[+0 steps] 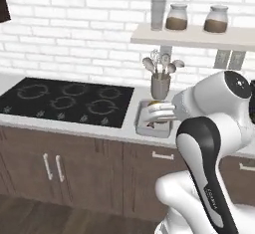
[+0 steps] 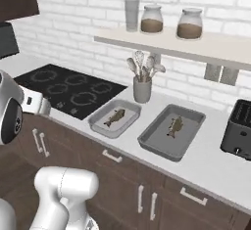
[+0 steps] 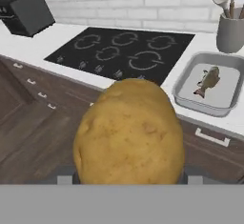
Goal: Place one potato and one fish in each tupperware on the nearby counter, to pack two identical lunches.
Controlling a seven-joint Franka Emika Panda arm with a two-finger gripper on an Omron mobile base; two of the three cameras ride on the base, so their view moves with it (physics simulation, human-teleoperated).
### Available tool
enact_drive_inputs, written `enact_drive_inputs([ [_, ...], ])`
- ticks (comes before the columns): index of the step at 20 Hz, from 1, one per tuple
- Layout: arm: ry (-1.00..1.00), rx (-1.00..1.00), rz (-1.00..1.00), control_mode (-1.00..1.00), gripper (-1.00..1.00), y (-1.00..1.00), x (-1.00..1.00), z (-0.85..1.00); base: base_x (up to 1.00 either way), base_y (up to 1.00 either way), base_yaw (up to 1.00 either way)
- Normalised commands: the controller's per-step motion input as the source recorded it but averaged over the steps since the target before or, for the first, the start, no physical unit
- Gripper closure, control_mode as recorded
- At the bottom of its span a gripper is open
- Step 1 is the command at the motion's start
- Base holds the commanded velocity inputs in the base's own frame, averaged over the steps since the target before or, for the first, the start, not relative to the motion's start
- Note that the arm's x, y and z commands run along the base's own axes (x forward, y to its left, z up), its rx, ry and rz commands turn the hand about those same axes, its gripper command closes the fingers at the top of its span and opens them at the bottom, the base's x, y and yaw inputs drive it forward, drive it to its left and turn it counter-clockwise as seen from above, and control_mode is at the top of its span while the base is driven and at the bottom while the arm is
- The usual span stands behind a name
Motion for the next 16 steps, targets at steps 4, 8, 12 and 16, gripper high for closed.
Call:
enact_drive_inputs([
  [4, 0.0, 0.0, 0.0, 1.0, 1.0, 0.0, 0.0, 0.0, 0.0, 0.0, -1.0],
  [8, 0.0, 0.0, 0.0, 1.0, 1.0, 0.0, 0.0, 0.0, 0.32, 0.0, -0.89],
  [12, 0.0, 0.0, 0.0, 1.0, 1.0, 0.0, 0.0, 0.0, 0.91, -0.26, -0.38],
  [16, 0.0, 0.0, 0.0, 1.0, 1.0, 0.0, 0.0, 0.0, 0.66, -0.33, 0.02],
])
